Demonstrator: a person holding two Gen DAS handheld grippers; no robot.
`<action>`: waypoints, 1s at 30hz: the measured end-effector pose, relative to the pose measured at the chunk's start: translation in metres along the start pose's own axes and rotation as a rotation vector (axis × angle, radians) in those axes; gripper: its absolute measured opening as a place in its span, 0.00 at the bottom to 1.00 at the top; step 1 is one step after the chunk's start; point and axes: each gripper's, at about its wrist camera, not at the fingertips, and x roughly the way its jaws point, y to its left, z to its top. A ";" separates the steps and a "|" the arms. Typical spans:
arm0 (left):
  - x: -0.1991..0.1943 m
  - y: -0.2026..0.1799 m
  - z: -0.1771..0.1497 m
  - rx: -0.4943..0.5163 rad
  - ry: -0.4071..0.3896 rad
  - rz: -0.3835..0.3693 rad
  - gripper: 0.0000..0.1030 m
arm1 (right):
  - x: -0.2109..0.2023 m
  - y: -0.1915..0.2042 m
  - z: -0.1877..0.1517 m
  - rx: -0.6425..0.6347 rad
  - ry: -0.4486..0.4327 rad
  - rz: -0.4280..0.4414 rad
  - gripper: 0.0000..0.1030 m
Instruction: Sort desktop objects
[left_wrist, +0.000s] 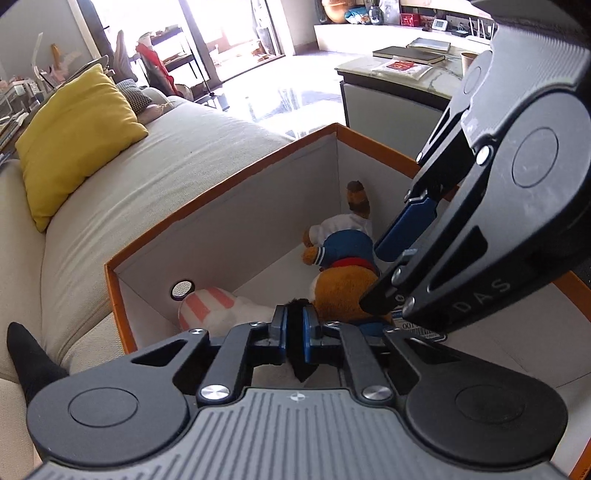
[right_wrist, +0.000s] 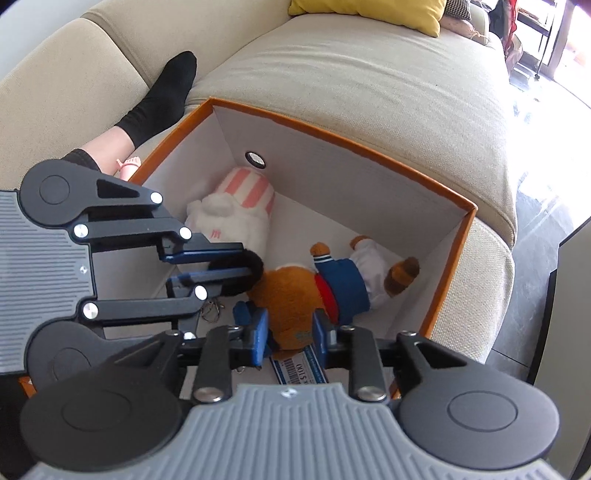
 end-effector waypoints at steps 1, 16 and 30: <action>-0.003 0.003 -0.001 -0.010 -0.003 0.009 0.07 | 0.001 0.002 0.000 -0.002 0.000 0.004 0.39; -0.026 0.019 -0.010 -0.052 -0.039 0.098 0.06 | 0.038 0.016 0.005 -0.020 0.013 -0.051 0.59; -0.024 0.024 -0.008 -0.073 -0.026 0.119 0.06 | 0.034 0.019 0.006 -0.343 -0.044 0.094 0.49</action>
